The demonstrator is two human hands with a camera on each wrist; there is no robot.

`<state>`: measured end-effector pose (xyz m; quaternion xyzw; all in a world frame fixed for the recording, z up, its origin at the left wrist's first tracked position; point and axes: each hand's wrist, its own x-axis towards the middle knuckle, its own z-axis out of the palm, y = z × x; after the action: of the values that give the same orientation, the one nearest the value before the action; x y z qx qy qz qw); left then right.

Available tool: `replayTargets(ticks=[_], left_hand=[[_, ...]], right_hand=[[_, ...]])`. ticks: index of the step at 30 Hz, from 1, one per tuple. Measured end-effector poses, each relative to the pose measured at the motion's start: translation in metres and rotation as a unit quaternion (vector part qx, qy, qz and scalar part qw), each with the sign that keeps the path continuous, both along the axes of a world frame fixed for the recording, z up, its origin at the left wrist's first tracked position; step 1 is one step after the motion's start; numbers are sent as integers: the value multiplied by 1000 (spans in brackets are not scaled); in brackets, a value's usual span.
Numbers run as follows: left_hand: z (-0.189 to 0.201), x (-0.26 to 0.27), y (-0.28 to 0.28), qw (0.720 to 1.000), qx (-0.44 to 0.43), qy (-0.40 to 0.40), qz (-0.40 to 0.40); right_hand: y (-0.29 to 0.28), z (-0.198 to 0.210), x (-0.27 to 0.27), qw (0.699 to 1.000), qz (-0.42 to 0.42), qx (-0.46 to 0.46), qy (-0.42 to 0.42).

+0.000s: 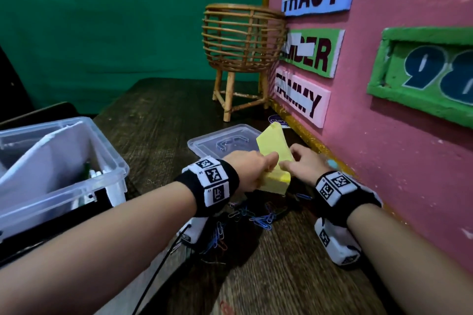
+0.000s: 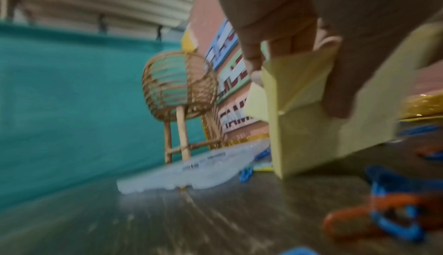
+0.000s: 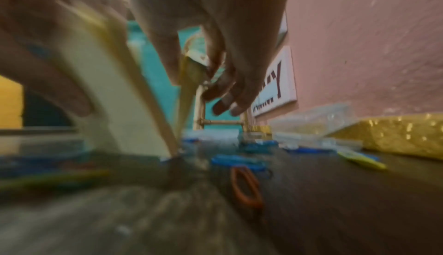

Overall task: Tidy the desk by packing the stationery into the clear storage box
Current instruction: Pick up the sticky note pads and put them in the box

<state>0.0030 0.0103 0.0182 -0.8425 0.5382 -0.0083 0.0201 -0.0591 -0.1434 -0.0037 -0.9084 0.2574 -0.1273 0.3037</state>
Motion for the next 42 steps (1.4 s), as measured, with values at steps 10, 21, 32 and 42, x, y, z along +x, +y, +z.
replayTargets(ticks=[10,21,32,42], left_hand=[[46,-7,60,910,-341,182,151],[39,-52,80,671,-528,495,158],[99,-41,135,896,-310,308,74],[94,-48,114,941,-248,222,57]], right_hand=[[14,23,-47,880,-35,402,-248],[102,34,-53,719,90,626,-288],[108,37,-80,801,129,549,-199],[115,40,-94,824,199,510,-145]])
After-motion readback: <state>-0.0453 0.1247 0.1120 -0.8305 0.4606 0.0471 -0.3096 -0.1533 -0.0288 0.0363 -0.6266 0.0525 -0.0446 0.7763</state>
